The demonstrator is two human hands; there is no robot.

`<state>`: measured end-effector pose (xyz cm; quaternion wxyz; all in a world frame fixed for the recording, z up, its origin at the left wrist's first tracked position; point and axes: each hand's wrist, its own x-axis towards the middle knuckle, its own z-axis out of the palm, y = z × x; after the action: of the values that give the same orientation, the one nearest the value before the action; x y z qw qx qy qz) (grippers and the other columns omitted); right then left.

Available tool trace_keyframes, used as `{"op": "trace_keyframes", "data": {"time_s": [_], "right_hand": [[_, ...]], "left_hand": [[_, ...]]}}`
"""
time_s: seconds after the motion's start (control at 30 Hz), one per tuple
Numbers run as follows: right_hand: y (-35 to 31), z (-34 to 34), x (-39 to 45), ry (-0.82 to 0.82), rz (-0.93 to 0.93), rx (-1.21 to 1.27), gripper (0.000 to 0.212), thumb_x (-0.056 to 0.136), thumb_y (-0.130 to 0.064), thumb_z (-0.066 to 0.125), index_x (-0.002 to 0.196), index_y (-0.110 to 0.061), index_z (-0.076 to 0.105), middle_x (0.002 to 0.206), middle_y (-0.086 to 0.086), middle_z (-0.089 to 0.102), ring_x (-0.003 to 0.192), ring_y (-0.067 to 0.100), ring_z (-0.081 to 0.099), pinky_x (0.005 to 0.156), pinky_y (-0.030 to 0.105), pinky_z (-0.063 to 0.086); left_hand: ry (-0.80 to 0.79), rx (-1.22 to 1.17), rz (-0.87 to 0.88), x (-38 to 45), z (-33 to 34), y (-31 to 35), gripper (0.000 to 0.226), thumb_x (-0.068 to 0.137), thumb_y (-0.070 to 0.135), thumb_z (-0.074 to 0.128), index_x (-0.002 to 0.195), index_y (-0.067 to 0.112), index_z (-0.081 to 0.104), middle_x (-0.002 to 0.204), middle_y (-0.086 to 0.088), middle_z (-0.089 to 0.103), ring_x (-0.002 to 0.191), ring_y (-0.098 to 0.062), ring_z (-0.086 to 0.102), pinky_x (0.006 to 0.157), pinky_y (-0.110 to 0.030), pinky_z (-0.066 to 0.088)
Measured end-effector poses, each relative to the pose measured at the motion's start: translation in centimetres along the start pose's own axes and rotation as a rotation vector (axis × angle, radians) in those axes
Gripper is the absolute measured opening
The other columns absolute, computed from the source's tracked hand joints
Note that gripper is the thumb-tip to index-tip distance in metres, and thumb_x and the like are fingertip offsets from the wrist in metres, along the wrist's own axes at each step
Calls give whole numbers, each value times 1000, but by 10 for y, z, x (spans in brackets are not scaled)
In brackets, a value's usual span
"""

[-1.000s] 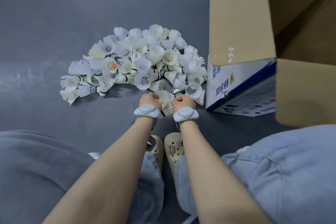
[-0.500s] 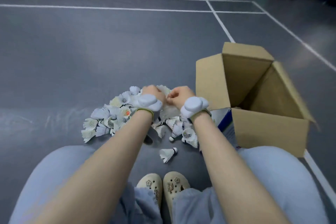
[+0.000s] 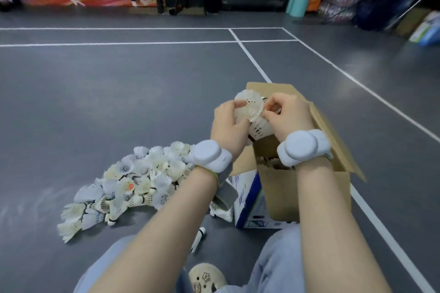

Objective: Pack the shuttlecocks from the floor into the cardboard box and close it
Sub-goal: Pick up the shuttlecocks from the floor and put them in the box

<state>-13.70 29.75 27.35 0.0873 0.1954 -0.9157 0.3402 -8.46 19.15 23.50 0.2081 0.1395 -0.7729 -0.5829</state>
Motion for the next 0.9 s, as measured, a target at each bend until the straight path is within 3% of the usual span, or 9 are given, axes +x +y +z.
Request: {"op": "trace_keyframes", "data": {"time_s": [0.07, 0.17, 0.3, 0.43, 0.5, 0.53, 0.6, 0.73, 0.9], "right_hand": [[17, -8, 2, 62, 38, -39, 7, 81, -3, 62, 78, -4, 68, 71, 2, 58, 75, 17, 49, 60, 17, 29], [40, -12, 5, 50, 135, -102, 8, 83, -5, 60, 80, -8, 68, 71, -2, 57, 73, 16, 50, 59, 17, 31], [58, -12, 10, -94, 246, -215, 17, 86, -16, 59, 95, -26, 69, 101, -2, 70, 96, 21, 61, 77, 23, 47], [55, -6, 12, -75, 293, -229, 25, 90, -27, 56, 112, -34, 66, 114, -7, 69, 113, 21, 59, 106, 42, 40], [50, -3, 13, -27, 252, -190, 25, 91, -27, 55, 111, -34, 67, 111, -7, 70, 109, 21, 60, 104, 40, 42], [46, -1, 13, -24, 234, -156, 24, 90, -27, 55, 110, -33, 67, 109, -6, 70, 105, 21, 62, 97, 36, 45], [37, 7, 14, -61, 202, -100, 23, 90, -26, 55, 108, -30, 68, 105, -4, 70, 97, 20, 64, 84, 30, 50], [14, 32, 15, -199, 128, -101, 22, 90, -21, 53, 100, -25, 71, 102, 2, 72, 98, 25, 64, 86, 35, 54], [-20, 74, 17, -378, 52, -78, 23, 91, -18, 51, 101, -19, 72, 104, 6, 71, 100, 26, 63, 86, 36, 53]], "left_hand": [[-42, -51, 9, 4, 21, 0, 39, 84, 2, 49, 120, 17, 54, 122, -8, 55, 109, -26, 56, 89, -43, 52], [-114, -83, -25, 8, 48, -2, 37, 85, 0, 46, 118, 16, 53, 124, -10, 54, 111, -30, 53, 75, -18, 48], [-159, 173, -67, 12, 64, -19, 37, 88, 3, 45, 119, 19, 57, 145, -6, 40, 140, -21, 29, 109, -30, 30], [-167, 244, -72, 12, 58, -28, 35, 89, 8, 46, 118, 23, 58, 145, -8, 39, 137, -22, 32, 106, -36, 37], [-156, 247, -66, 12, 49, -31, 30, 89, 10, 46, 114, 23, 58, 140, -3, 42, 119, -16, 45, 82, -18, 42], [-147, 251, -74, 12, 44, -34, 28, 90, 11, 46, 112, 24, 58, 137, -1, 44, 106, -12, 47, 69, -9, 36], [-130, 260, -88, 14, 33, -39, 27, 90, 11, 45, 109, 24, 58, 130, 1, 46, 89, -6, 45, 56, -7, 30], [-95, 297, -96, 15, 6, -52, 27, 88, 8, 45, 107, 22, 59, 123, -1, 45, 73, -2, 46, 62, -12, 29], [-114, 416, -139, 5, -48, -72, 30, 88, 7, 45, 113, 18, 57, 129, -4, 42, 104, -18, 50, 79, -17, 32]]}}
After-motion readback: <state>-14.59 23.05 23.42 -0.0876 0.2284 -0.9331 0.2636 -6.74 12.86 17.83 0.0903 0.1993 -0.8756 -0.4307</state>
